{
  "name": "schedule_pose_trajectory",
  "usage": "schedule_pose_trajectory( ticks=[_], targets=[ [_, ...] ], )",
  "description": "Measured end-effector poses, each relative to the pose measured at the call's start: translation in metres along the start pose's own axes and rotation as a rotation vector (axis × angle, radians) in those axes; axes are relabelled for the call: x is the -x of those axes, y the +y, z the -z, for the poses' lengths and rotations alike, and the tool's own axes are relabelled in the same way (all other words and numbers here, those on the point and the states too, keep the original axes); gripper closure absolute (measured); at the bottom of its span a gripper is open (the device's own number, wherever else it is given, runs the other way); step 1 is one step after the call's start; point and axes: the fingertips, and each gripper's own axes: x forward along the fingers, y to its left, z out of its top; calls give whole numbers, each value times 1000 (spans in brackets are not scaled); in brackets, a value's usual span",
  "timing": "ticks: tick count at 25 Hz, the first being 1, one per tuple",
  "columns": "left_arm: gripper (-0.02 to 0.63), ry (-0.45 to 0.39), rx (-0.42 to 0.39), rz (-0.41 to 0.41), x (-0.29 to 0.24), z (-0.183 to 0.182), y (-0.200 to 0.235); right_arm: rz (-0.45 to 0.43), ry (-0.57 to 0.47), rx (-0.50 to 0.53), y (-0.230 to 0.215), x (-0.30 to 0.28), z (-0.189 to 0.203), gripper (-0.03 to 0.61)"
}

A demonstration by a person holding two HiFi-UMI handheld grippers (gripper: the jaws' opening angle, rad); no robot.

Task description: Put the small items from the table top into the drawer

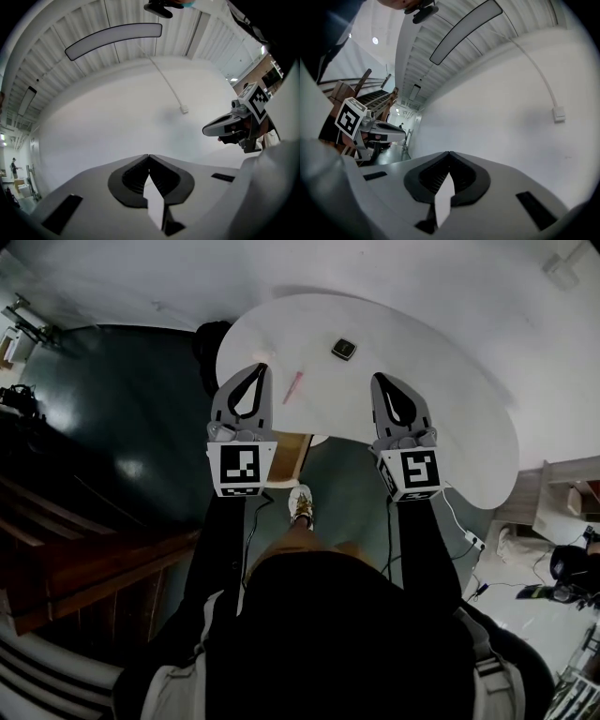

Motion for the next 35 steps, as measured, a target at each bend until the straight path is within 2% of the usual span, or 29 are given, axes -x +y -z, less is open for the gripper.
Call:
schedule_pose_trajectory(
  ticks=[6,12,19,28,32,35],
  targets=[
    [598,28,26,25,-43,30,38,-12,11,1,6,-63,5,552],
    [598,43,29,45,-71,47,61,-17,24,-4,5,-101,14,552],
    [598,53,15,70,-83,58,64,-32,33,-13,8,-120,20,552],
    [598,101,8,44,-96,72,68,-98,18,-35,5,-146,28,552],
    [597,126,-27,49,-104,81,66,-116,25,-43,0,-157,31,552],
    [597,187,-106,96,-114,102,63,-131,42,-41,-2,-160,34,552]
  ],
)
